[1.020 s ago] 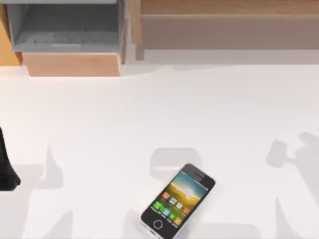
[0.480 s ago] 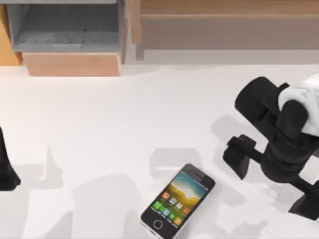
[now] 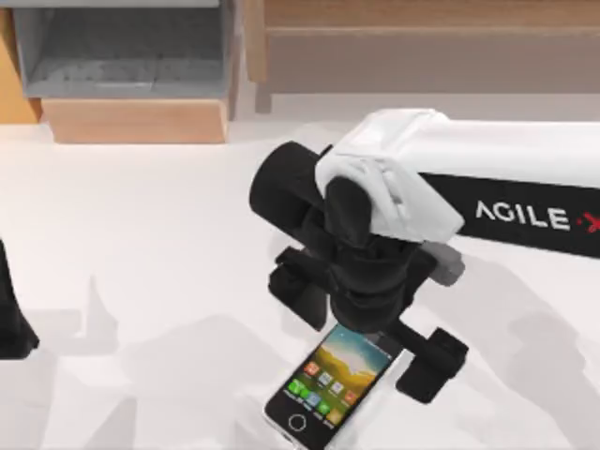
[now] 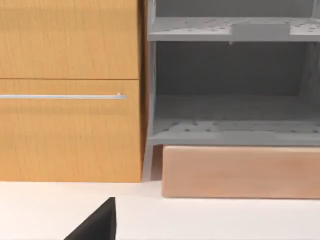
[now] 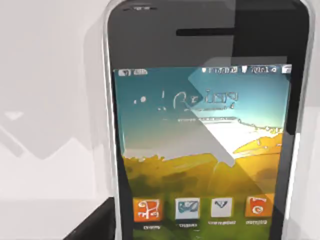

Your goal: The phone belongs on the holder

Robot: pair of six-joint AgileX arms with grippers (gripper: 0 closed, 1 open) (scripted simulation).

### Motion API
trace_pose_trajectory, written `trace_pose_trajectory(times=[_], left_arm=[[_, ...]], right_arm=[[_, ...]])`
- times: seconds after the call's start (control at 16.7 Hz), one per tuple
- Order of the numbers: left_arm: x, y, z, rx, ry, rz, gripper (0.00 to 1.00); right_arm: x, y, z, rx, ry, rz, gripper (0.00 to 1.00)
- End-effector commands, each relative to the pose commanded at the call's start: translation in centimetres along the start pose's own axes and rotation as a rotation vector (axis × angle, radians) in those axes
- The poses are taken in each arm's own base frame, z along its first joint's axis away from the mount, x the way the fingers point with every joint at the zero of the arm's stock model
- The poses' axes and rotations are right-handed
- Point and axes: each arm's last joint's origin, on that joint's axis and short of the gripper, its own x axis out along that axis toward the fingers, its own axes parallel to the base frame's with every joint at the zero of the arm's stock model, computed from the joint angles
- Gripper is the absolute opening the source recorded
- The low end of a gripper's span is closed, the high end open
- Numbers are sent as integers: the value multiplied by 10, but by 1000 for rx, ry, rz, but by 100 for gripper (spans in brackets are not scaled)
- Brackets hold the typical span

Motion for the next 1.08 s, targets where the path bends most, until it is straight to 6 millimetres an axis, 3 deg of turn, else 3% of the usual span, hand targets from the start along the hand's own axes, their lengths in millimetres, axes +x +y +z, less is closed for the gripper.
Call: trace_pose_trajectory(times=[0.18,0.48,0.96,1.08], left_arm=[[0,0,0,0,0,0,100],[0,0,0,0,0,0,100],[0,0,0,0,0,0,100],[0,0,0,0,0,0,100]], right_arm=[[-11,8,-12,-13,1,41,100],[-11,7,-10,-11,1,44,100],[62,12,-12,-13,1,45,100],[69,11,-12,-13,1,41,100]])
